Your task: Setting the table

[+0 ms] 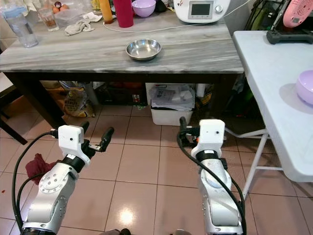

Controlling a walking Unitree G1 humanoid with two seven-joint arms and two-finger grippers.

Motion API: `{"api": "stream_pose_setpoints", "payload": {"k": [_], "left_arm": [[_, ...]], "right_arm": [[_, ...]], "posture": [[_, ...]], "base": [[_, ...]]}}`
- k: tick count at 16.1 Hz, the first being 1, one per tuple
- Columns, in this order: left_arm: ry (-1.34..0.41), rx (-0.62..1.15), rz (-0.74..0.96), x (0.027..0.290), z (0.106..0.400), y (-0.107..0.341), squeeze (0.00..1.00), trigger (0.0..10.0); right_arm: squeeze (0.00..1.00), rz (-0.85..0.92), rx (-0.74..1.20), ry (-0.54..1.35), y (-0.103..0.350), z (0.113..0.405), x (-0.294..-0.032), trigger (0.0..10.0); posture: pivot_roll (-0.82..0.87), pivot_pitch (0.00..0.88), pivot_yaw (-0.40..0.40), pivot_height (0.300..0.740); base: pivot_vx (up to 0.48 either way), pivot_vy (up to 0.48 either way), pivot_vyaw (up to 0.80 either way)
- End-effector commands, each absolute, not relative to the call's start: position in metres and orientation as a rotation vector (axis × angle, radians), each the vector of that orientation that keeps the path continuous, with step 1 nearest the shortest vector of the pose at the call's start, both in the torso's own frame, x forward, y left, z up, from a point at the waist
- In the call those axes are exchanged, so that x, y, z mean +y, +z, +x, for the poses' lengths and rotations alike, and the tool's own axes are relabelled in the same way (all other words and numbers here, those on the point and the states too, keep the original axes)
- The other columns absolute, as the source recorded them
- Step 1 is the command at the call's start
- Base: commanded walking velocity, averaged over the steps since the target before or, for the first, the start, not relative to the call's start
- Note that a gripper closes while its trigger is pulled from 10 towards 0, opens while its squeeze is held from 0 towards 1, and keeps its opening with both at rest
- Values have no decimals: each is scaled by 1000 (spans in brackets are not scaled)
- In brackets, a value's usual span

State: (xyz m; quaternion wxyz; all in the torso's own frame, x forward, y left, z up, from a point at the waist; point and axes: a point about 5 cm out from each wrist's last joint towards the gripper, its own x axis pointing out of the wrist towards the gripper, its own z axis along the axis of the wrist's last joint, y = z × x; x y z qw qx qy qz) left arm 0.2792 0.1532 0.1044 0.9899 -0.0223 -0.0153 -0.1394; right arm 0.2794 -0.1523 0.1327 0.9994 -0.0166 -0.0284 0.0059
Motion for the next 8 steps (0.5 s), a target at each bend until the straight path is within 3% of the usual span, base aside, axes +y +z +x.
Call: {"api": "stream_pose_setpoints", "payload": {"k": [1,5,8], "left_arm": [[-296,-32,-43,152,279,106,0,10000],[-302,-34,-45,150,279,107,0,10000],[-310,-30,-48,149,279,106,0,10000]], "right_arm": [[0,-9,-7,2,126,278,-156,10000],[0,2,-10,5,126,277,-155,10000],[0,-112,-24,-79,129,280,-161,10000]], "posture": [[-155,125,68,740],[-158,127,70,740],[-160,127,68,740]], "base": [[0,-345,0],[0,-381,0],[0,-412,0]]}}
